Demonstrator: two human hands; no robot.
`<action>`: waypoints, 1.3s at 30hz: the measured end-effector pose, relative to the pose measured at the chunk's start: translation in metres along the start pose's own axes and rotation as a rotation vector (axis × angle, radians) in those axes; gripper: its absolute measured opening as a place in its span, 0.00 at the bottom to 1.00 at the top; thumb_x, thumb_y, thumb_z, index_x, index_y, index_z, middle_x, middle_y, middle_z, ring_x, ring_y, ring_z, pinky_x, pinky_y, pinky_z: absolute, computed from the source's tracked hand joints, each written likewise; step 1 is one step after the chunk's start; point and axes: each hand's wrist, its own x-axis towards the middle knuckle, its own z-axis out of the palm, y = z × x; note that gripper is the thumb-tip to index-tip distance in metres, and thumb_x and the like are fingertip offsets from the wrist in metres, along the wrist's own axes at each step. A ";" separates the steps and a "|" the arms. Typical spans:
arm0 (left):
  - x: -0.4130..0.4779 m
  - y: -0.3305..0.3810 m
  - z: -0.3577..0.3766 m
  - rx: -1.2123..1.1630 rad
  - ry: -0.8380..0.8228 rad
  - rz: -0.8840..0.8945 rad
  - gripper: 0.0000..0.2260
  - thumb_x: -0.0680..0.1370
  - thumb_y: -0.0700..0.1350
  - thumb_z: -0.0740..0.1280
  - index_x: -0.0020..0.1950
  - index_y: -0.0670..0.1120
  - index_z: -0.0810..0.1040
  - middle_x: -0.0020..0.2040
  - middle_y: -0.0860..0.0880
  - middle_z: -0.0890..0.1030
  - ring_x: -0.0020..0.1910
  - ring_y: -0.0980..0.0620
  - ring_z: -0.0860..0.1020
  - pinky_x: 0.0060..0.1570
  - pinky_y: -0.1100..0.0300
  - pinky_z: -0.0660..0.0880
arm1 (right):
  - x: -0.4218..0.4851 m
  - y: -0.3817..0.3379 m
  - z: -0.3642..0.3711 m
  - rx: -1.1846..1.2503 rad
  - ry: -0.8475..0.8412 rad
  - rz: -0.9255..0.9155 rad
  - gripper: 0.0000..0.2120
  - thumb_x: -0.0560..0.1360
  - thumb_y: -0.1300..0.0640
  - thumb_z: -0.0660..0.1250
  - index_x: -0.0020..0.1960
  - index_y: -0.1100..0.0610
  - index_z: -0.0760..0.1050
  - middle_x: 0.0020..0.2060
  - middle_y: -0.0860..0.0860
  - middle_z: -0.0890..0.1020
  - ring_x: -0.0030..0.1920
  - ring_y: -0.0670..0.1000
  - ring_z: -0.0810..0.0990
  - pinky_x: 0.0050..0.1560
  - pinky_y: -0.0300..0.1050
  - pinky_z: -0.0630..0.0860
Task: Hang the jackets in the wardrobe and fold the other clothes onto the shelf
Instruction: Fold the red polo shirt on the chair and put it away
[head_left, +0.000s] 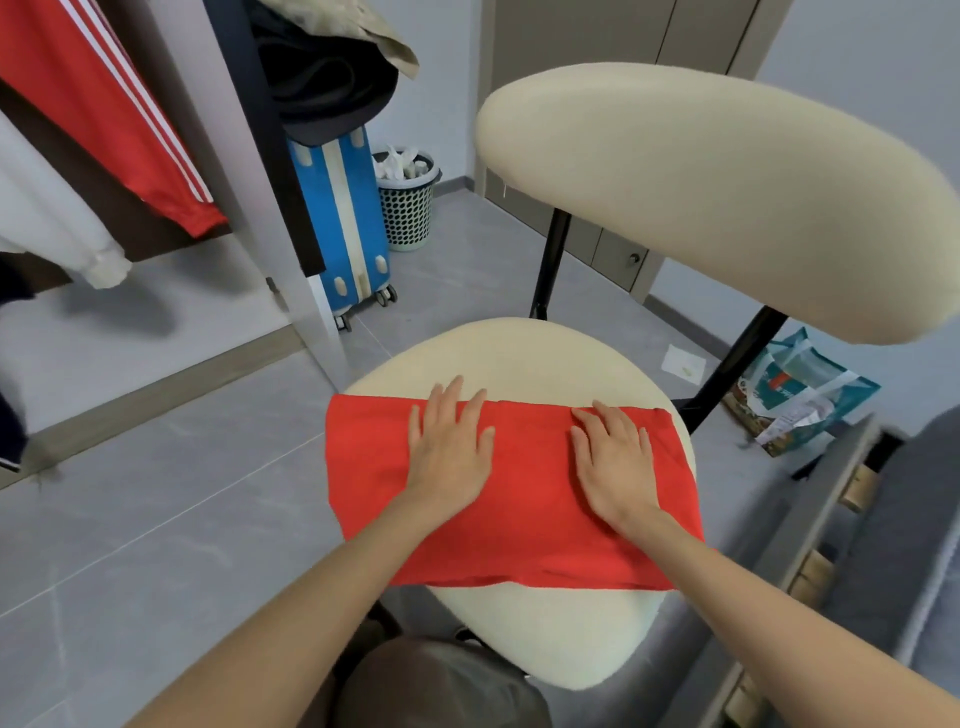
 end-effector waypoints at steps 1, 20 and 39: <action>-0.001 0.012 0.013 0.055 -0.054 0.018 0.23 0.83 0.53 0.53 0.78 0.55 0.55 0.80 0.51 0.48 0.78 0.49 0.43 0.73 0.43 0.38 | 0.002 0.007 -0.004 -0.002 0.064 0.025 0.19 0.83 0.49 0.52 0.71 0.51 0.68 0.73 0.51 0.66 0.74 0.53 0.59 0.75 0.56 0.52; -0.010 0.024 0.071 0.279 -0.003 -0.030 0.26 0.78 0.63 0.39 0.77 0.65 0.50 0.80 0.52 0.48 0.78 0.44 0.40 0.66 0.36 0.25 | 0.043 0.094 -0.029 0.439 0.254 0.458 0.09 0.82 0.51 0.54 0.51 0.54 0.70 0.44 0.53 0.76 0.45 0.56 0.74 0.44 0.46 0.66; -0.017 0.013 0.066 0.327 -0.045 0.030 0.25 0.79 0.63 0.42 0.77 0.65 0.48 0.80 0.50 0.45 0.77 0.39 0.40 0.69 0.33 0.34 | -0.040 0.032 0.015 -0.098 -0.084 0.047 0.24 0.82 0.40 0.47 0.77 0.36 0.46 0.79 0.47 0.50 0.78 0.56 0.45 0.76 0.56 0.39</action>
